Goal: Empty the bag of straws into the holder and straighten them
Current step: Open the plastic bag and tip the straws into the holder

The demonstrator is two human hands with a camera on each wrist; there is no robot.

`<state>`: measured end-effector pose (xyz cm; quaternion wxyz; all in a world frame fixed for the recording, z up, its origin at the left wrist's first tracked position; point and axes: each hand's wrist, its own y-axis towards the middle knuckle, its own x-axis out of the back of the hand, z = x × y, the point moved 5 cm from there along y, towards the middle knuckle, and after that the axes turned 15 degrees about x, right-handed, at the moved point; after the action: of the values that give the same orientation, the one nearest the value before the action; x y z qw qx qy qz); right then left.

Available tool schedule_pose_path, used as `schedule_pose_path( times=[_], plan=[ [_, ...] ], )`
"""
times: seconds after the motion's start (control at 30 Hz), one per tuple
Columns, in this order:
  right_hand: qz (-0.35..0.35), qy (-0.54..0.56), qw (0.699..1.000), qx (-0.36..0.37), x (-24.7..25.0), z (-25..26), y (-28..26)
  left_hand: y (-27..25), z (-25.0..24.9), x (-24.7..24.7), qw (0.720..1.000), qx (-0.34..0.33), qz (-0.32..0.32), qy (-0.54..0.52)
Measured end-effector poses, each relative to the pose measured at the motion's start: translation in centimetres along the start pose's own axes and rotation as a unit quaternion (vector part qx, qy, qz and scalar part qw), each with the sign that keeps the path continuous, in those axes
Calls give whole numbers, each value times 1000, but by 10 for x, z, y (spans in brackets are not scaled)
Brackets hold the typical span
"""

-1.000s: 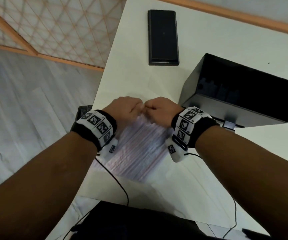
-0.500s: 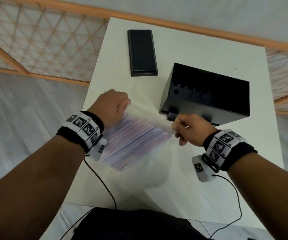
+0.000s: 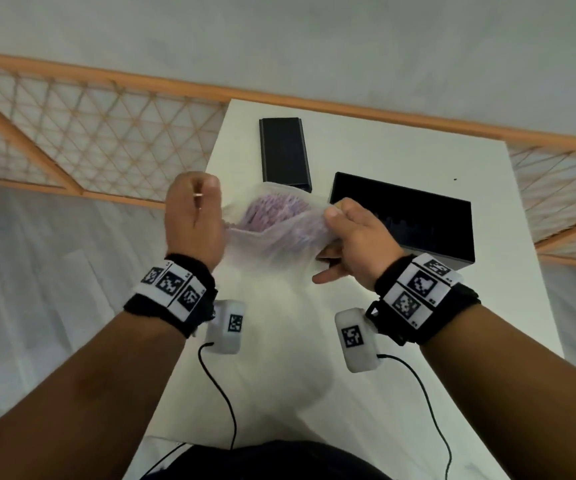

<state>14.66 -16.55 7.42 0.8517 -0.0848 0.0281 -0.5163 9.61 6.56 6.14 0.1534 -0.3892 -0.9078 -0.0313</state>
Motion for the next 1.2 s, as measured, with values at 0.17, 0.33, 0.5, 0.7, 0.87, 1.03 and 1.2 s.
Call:
schedule_pose_path(
  times=[0.17, 0.33, 0.5, 0.7, 0.87, 1.03, 1.2],
  plan=[
    [4, 72, 997, -5, -9, -4, 10, -2, 60, 9, 925, 377, 51, 11],
    [55, 70, 996, 17, -26, 9, 16, -35, 53, -27, 832, 471, 259, -139],
    [107, 74, 986, 102, -29, 49, 15, -37, 6, -47, 847, 333, 334, -246],
    [-52, -45, 987, 145, 18, 83, 21, -32, -28, -68, 814, 294, 379, -326],
    [-73, -197, 963, 167, 48, 88, 31, -31, -64, -107, 862, 228, 356, -282],
    [-95, -109, 980, 134, 86, 83, 32, -43, -87, -143, 876, 214, 322, -287],
    [-51, -90, 992, 67, 107, 66, 31, -50, -91, -171, 880, 193, 342, -267]
  ],
)
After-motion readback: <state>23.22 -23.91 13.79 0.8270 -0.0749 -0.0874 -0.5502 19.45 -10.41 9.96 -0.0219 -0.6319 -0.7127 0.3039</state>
